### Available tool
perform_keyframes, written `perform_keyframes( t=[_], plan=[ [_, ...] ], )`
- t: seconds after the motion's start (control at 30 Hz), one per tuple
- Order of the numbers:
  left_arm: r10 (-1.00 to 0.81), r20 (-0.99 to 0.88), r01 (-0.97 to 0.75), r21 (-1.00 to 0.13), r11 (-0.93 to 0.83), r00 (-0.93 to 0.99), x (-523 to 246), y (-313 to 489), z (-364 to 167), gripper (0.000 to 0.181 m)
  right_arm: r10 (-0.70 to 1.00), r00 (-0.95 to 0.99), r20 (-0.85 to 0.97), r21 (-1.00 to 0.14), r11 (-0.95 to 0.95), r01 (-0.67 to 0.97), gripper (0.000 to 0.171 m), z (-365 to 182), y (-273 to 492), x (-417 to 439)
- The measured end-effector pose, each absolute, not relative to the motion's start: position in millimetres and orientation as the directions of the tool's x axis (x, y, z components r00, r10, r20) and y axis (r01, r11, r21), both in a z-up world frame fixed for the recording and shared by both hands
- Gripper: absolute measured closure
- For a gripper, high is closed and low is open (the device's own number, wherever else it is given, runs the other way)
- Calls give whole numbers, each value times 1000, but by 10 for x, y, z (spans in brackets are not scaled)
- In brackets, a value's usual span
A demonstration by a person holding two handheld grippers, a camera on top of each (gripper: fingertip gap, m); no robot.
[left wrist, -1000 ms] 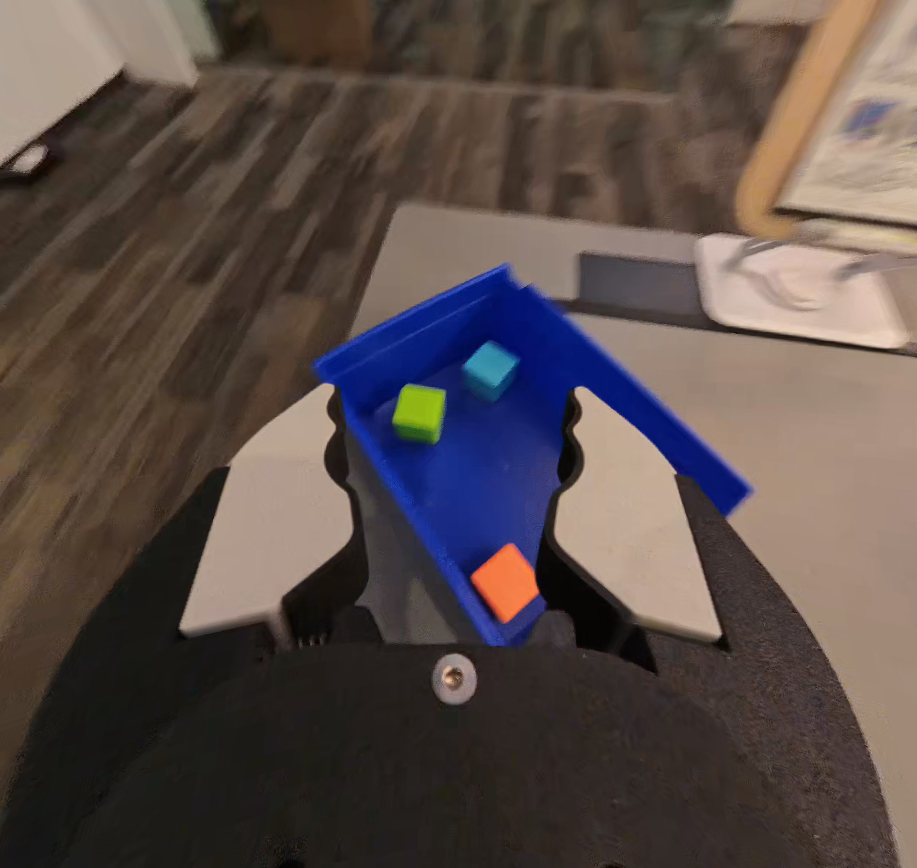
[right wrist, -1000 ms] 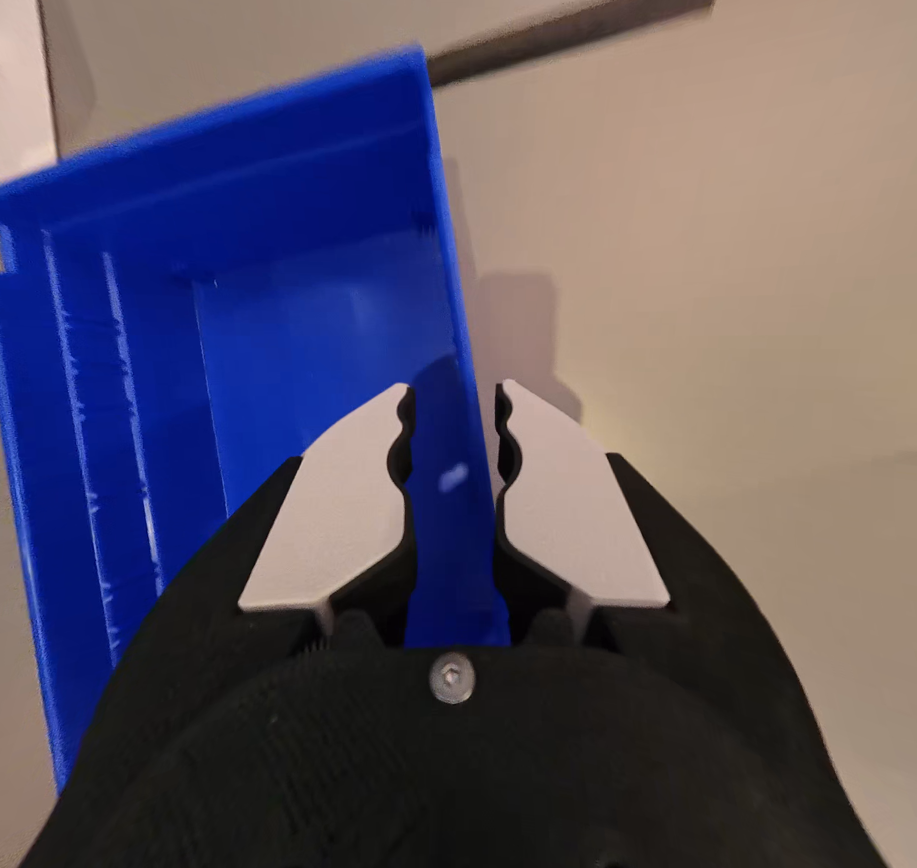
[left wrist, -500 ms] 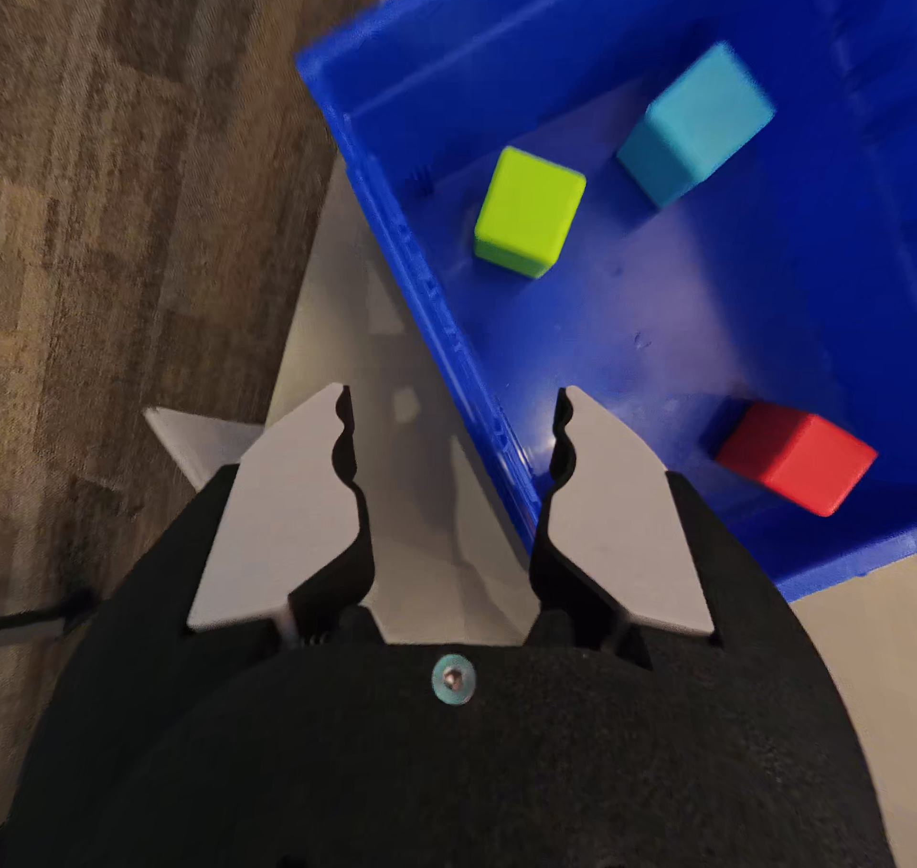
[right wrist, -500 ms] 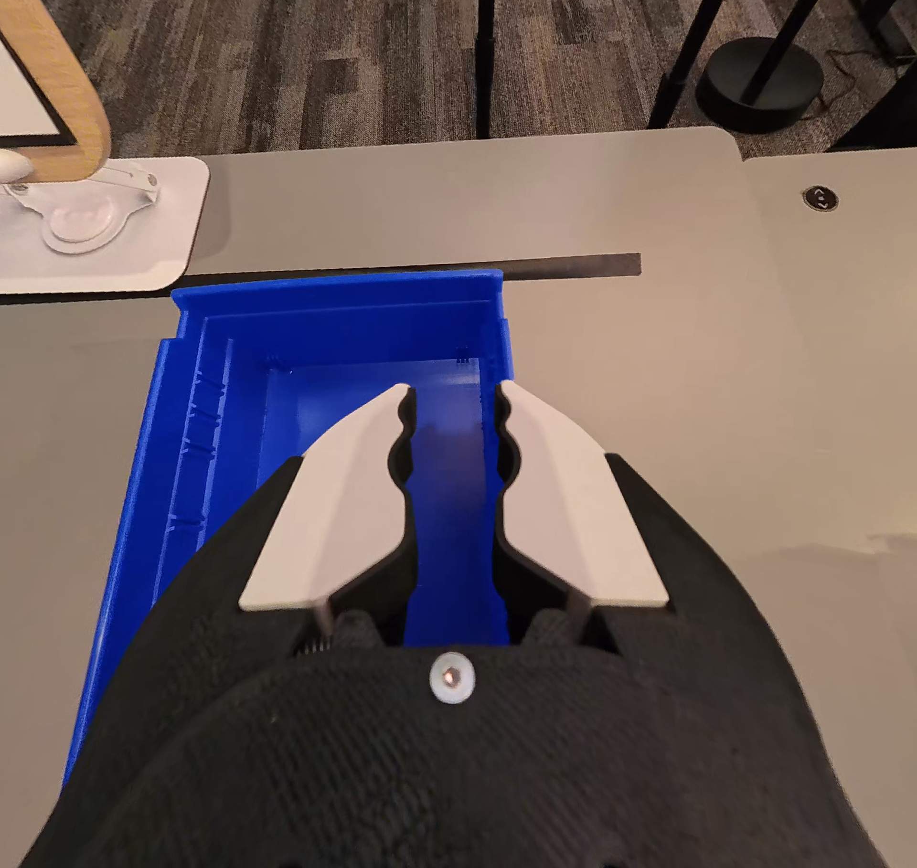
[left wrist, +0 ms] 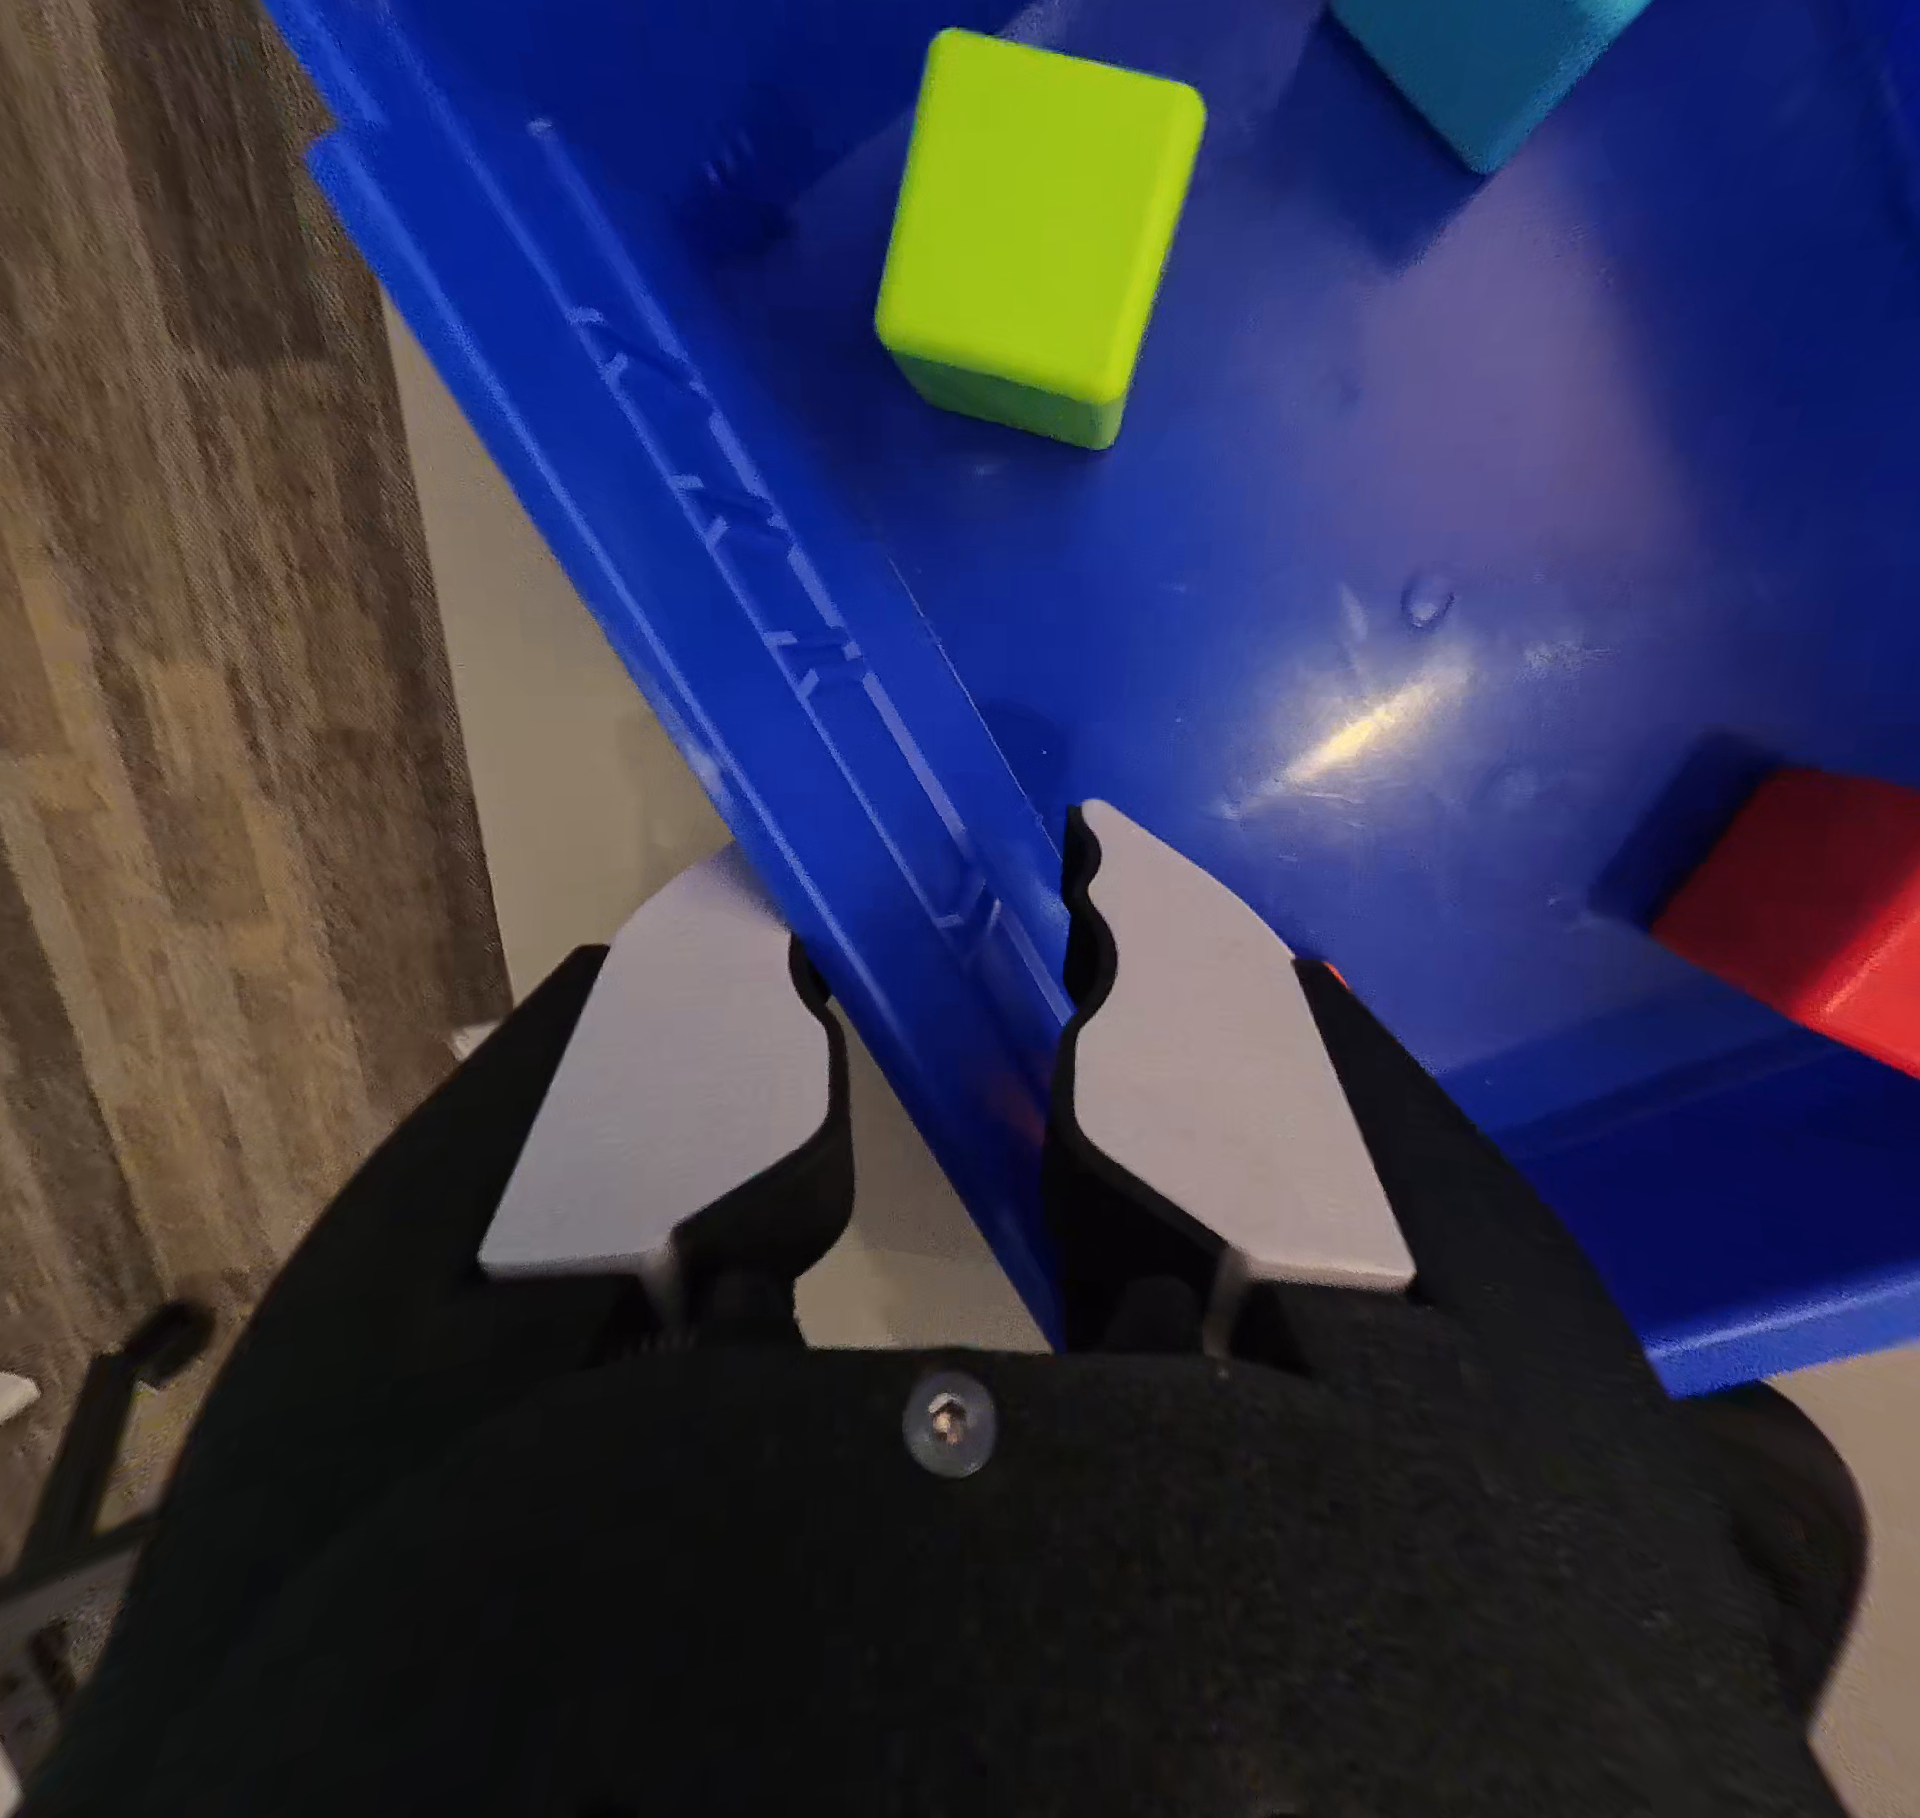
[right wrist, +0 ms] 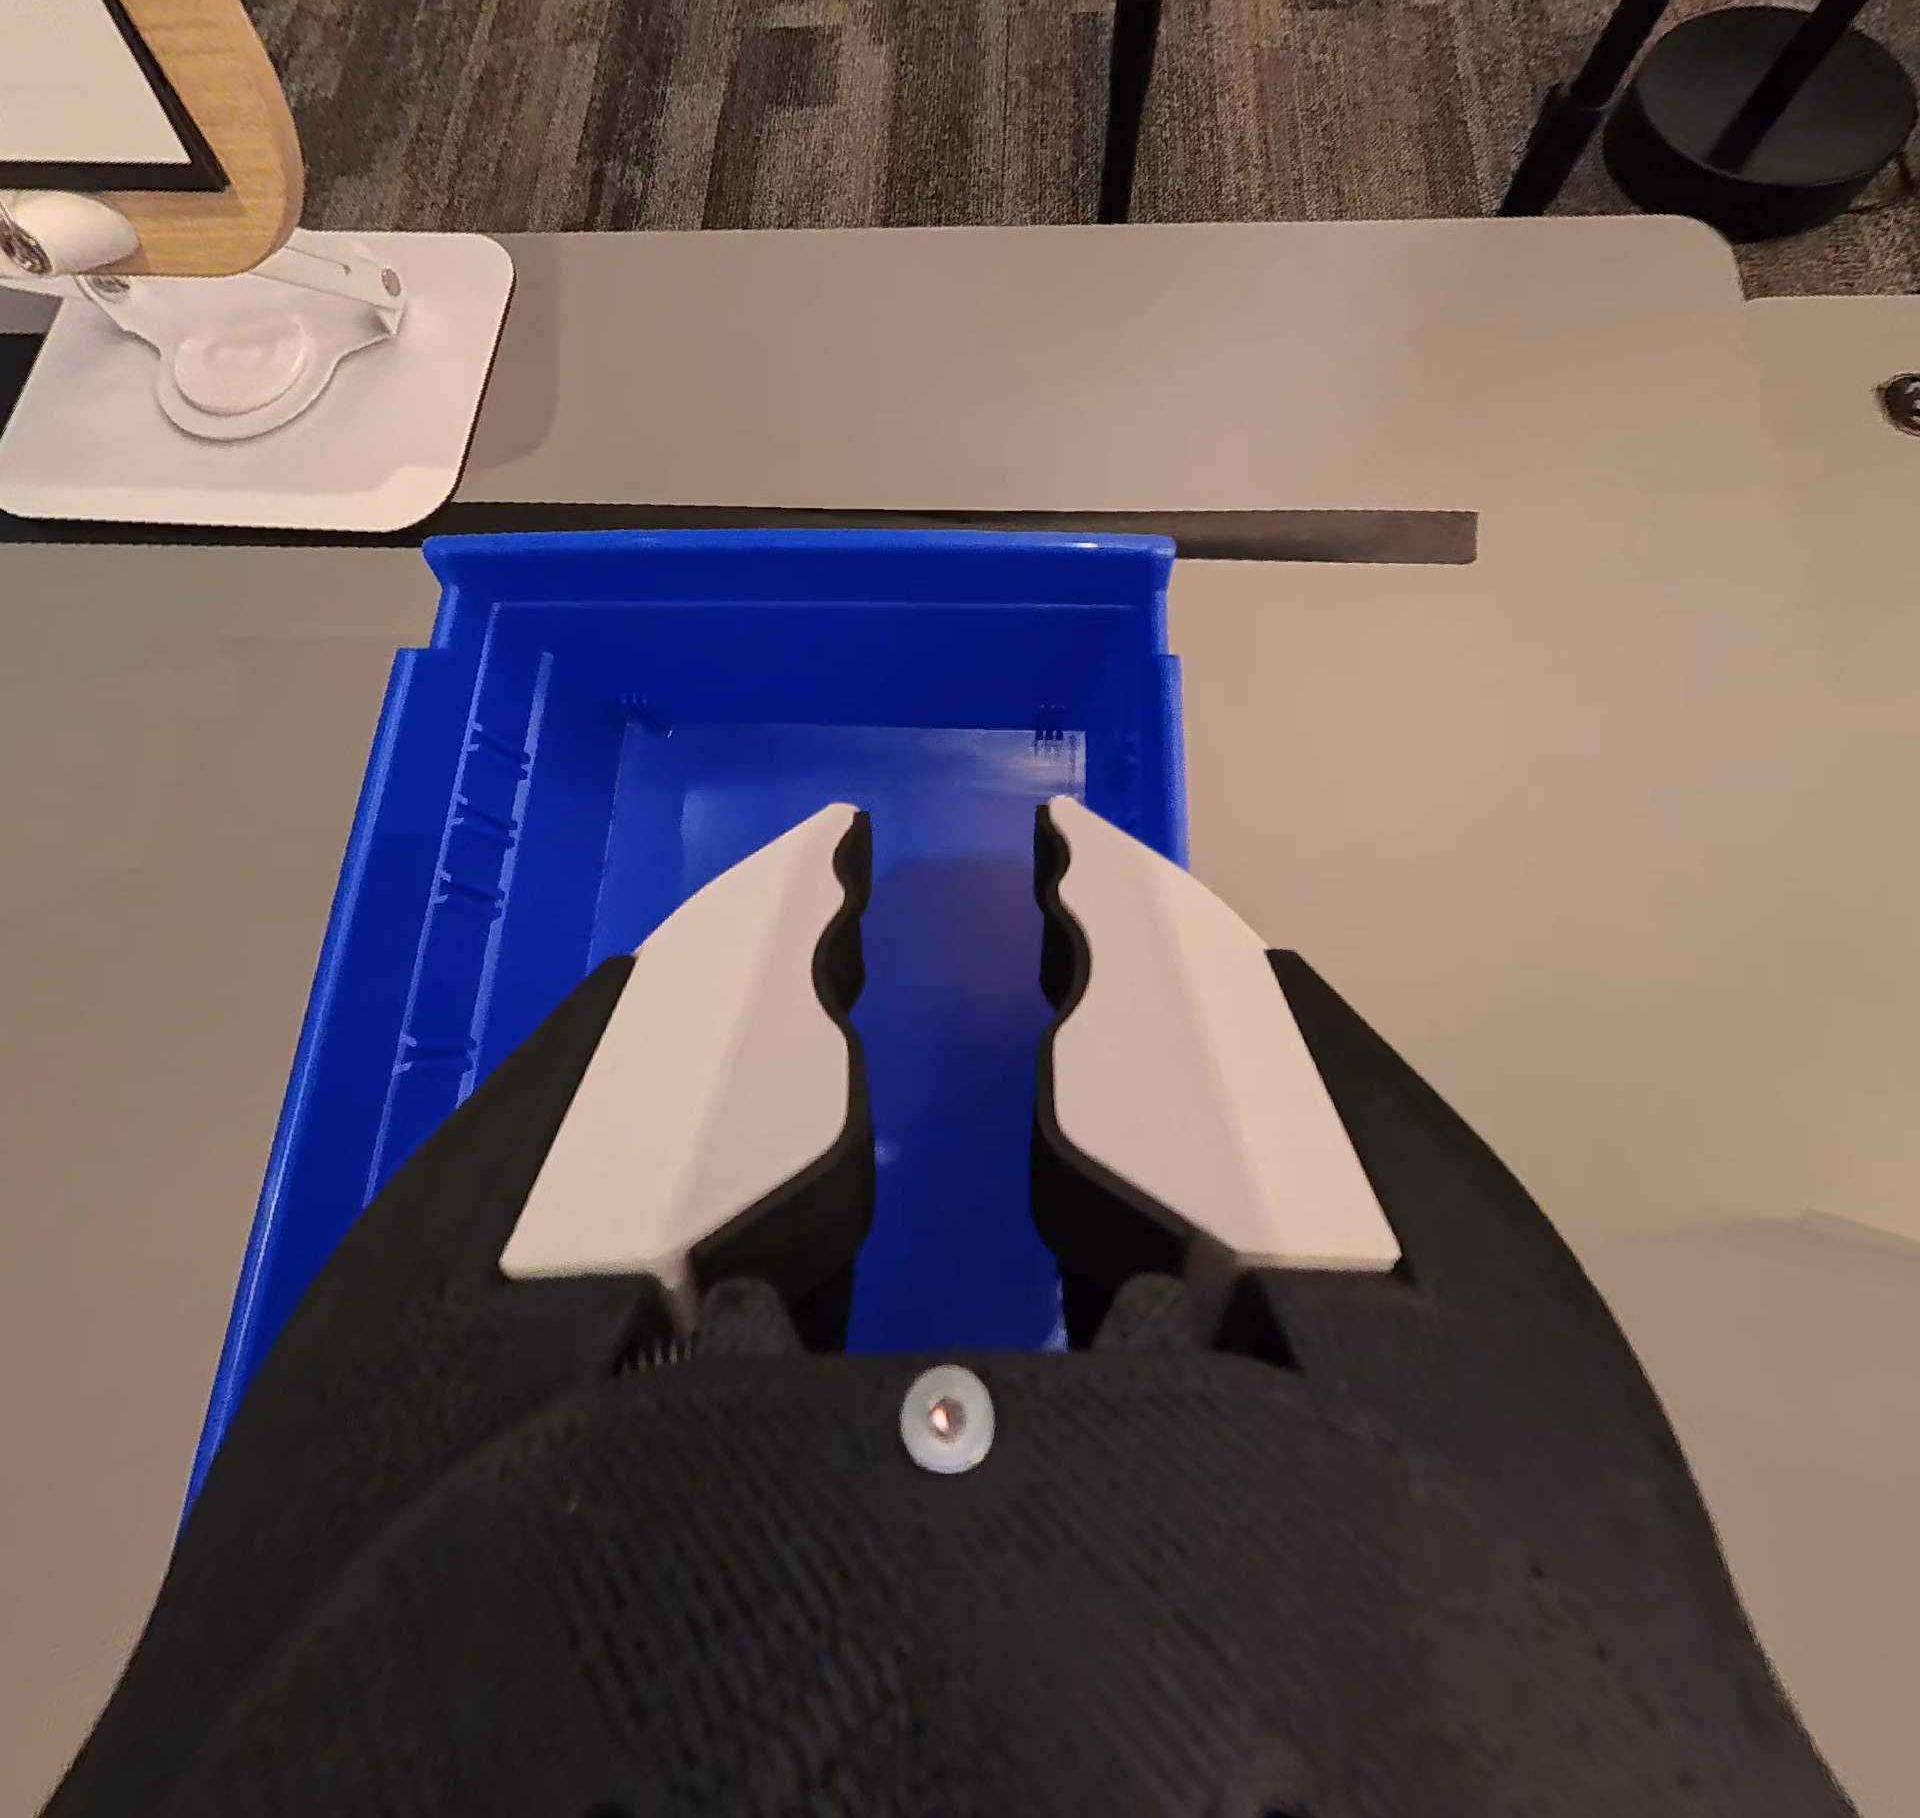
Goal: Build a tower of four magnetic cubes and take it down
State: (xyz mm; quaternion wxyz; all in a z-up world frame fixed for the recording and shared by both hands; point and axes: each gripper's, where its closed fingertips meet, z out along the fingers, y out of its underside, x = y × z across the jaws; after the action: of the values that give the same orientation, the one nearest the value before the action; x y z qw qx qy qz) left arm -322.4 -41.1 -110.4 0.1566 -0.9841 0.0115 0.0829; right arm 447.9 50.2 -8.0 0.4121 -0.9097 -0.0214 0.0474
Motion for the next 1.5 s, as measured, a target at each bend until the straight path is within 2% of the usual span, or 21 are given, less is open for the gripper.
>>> perform_keyframes(
  t=[0.3,0.83,1.03,1.2,1.37,1.5],
  plan=[
    [-244,-260,-322,-319,-891,934,-3109,-122,-1114,135,119,991,-53,-703,-709,47,139,-268,523,4365],
    [-447,-255,-514,-399,-759,858,-2915,77,-1114,134,193,978,80,-620,-758,200,137,-527,568,4201],
    [-457,-309,-550,-384,-742,834,-2937,108,-1112,127,195,974,118,-627,-746,225,137,-510,595,4192],
    [-351,-377,-513,-572,-640,857,-2942,169,-649,124,166,972,168,-660,-713,236,134,-379,595,4279],
    [-378,-277,-430,-802,-416,883,-2609,-13,83,126,155,966,207,-778,-572,259,133,-19,638,4265],
    [-482,-192,-345,-905,-250,855,-2293,-272,514,103,170,957,234,-867,-409,285,122,314,626,4196]
  ],
)
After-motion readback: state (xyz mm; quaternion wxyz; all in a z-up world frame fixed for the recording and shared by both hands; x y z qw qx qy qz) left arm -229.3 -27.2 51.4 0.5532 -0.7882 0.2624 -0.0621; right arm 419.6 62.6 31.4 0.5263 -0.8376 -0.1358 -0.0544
